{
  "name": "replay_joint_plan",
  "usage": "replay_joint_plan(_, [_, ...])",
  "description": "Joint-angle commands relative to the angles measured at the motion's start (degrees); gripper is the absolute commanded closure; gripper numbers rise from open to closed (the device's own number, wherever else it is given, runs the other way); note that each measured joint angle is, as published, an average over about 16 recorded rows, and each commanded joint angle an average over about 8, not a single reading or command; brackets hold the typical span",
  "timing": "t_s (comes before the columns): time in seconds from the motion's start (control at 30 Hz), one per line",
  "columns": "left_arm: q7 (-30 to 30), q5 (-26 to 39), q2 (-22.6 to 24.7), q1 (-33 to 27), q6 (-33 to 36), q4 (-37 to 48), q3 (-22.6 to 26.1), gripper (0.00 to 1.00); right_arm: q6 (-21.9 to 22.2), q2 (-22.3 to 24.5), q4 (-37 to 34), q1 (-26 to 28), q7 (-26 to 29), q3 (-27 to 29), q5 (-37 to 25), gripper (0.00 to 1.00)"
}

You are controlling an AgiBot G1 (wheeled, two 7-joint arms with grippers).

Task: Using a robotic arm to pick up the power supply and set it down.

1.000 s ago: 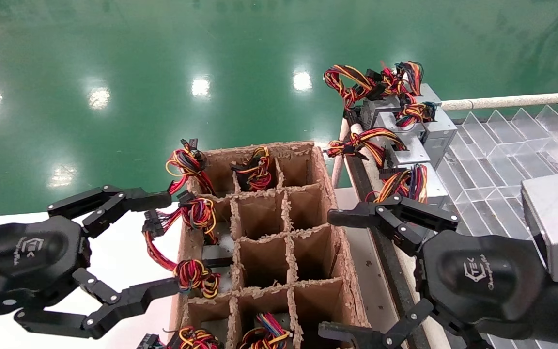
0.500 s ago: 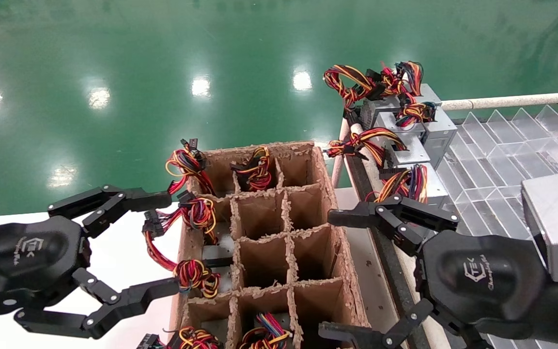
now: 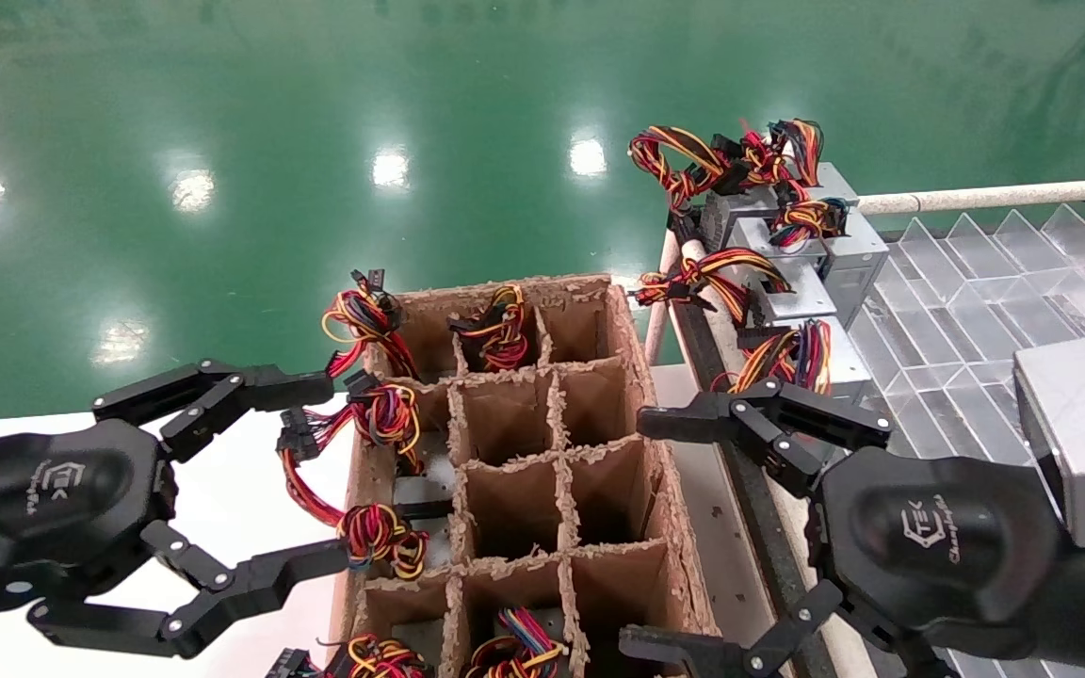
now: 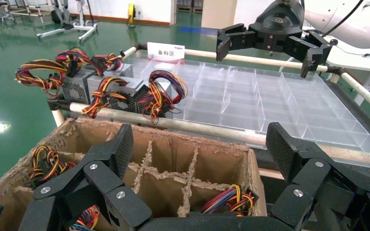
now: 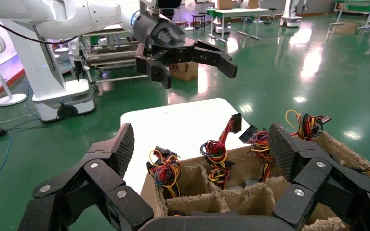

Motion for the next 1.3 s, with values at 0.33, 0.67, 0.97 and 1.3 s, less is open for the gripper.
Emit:
replay_joint_plan(0.33, [0.0, 0.0, 0.0, 0.0, 0.0, 0.0, 0.0, 0.0, 0.0, 0.0, 0.0, 0.0, 0.0, 0.0, 0.0, 0.0])
replay_joint_plan(0.67, [0.0, 0.0, 0.0, 0.0, 0.0, 0.0, 0.0, 0.0, 0.0, 0.0, 0.0, 0.0, 0.0, 0.0, 0.0, 0.0])
replay_joint_plan(0.97, [0.0, 0.0, 0.0, 0.0, 0.0, 0.0, 0.0, 0.0, 0.0, 0.0, 0.0, 0.0, 0.0, 0.0, 0.0, 0.0])
replay_joint_plan(1.3, [0.0, 0.0, 0.0, 0.0, 0.0, 0.0, 0.0, 0.0, 0.0, 0.0, 0.0, 0.0, 0.0, 0.0, 0.0, 0.0])
